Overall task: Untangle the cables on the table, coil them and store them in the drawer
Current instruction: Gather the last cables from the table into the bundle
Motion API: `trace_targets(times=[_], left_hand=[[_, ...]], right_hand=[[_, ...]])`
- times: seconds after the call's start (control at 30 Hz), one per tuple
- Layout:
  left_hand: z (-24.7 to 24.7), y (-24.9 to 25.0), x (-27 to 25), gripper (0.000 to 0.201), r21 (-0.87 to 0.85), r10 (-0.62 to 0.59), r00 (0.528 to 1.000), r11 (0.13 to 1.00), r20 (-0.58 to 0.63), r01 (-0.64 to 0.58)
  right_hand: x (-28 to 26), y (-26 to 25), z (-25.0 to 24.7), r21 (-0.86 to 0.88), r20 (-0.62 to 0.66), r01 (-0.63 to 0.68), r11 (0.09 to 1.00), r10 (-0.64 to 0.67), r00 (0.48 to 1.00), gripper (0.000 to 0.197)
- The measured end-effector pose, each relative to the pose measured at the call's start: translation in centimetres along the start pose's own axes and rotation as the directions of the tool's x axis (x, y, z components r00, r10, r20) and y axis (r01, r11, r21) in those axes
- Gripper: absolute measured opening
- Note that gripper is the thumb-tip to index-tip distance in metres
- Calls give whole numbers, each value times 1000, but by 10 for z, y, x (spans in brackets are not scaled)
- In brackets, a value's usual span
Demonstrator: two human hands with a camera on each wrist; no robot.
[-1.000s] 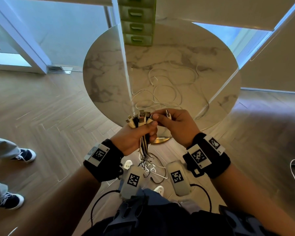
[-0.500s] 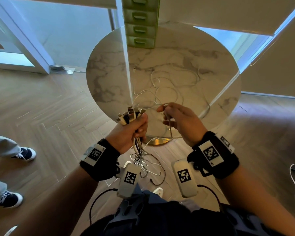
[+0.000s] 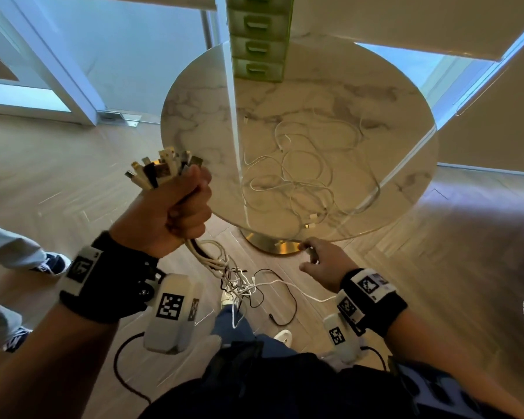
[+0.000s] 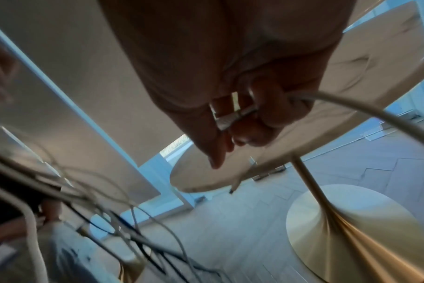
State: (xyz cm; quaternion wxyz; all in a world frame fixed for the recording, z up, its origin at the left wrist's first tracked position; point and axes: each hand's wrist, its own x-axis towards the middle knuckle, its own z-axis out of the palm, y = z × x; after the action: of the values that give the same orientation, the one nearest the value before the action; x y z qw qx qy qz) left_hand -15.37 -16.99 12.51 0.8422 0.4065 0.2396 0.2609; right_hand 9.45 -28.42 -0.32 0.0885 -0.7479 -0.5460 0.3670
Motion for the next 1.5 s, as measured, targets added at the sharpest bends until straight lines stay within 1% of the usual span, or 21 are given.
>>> trace_targets(times=[0.1,0.2,0.3,0.37,0.43,0.53,0.6,0.67,0.73,0.77,0.8,0.87,0.97,1.03,1.17,1.23,1.3,1.37,1.4,1.47,1.5], left_hand=[[12,-6,8,32,6,-15,998,1000,58,15],[22,-9,18,35,21,-37,992,999,117,35],[27,-9,26,39,70,-34,991,997,127,25],[26,-8,29,38,89,-26,993,996,116,15],[25,-7,31,35,94,-18,993,996,118,7],[26,-9,34,29,119,-5,993,993,117,-9],[29,-11,40,29,143,0,995,990,102,-14],[35,-15,48,29,173,5,996,985,85,-20],[43,-18,54,25,217,32,997,975,63,-45],[47,-20,57,25,243,51,997,968,51,-62],[51,-21,59,27,265,71,997,961,37,-78],[55,-22,60,31,280,114,993,954,2,-110],[53,-27,59,30,292,154,986,947,-60,-131],[51,-33,56,30,288,167,982,948,-87,-135],[38,-46,45,29,231,148,977,967,-155,-109],[28,-57,41,39,295,140,969,953,-202,-76],[21,-71,38,44,422,126,955,907,-270,0],[17,-83,35,43,518,94,941,850,-324,93],[16,-87,33,41,535,81,941,837,-328,115],[13,-91,31,39,546,75,944,829,-322,120],[11,-91,31,39,545,87,942,831,-324,111]], right_hand=[[14,0,25,-35,81,44,998,-41,996,44],[24,-7,43,-86,178,97,992,-80,981,37],[30,-7,48,-83,211,77,994,-58,976,40],[30,-4,42,-37,181,90,995,-82,980,49],[27,-7,28,39,111,117,992,-121,986,47],[21,-28,-5,286,70,146,947,-173,982,40],[13,-52,-31,424,94,213,880,-277,956,51],[1,-77,-50,493,141,287,821,-401,905,52],[-9,-99,-55,526,169,383,759,-535,828,49],[-10,-104,-52,545,169,410,732,-575,801,44],[-10,-108,-47,553,154,422,719,-586,796,36],[-8,-107,-29,531,85,423,734,-543,835,18],[-2,-89,7,395,-38,454,798,-480,877,12],[4,-71,33,316,-18,432,845,-450,893,14],[13,-43,63,179,116,263,948,-286,951,22],[16,-37,64,92,155,264,960,-275,949,27],[18,-36,57,116,139,325,938,-340,930,36],[18,-35,38,161,64,339,927,-353,933,47],[21,-31,28,162,15,306,938,-313,950,48],[29,-15,8,196,-160,195,961,-165,973,48],[34,-3,-1,223,-250,125,967,-67,966,50]])
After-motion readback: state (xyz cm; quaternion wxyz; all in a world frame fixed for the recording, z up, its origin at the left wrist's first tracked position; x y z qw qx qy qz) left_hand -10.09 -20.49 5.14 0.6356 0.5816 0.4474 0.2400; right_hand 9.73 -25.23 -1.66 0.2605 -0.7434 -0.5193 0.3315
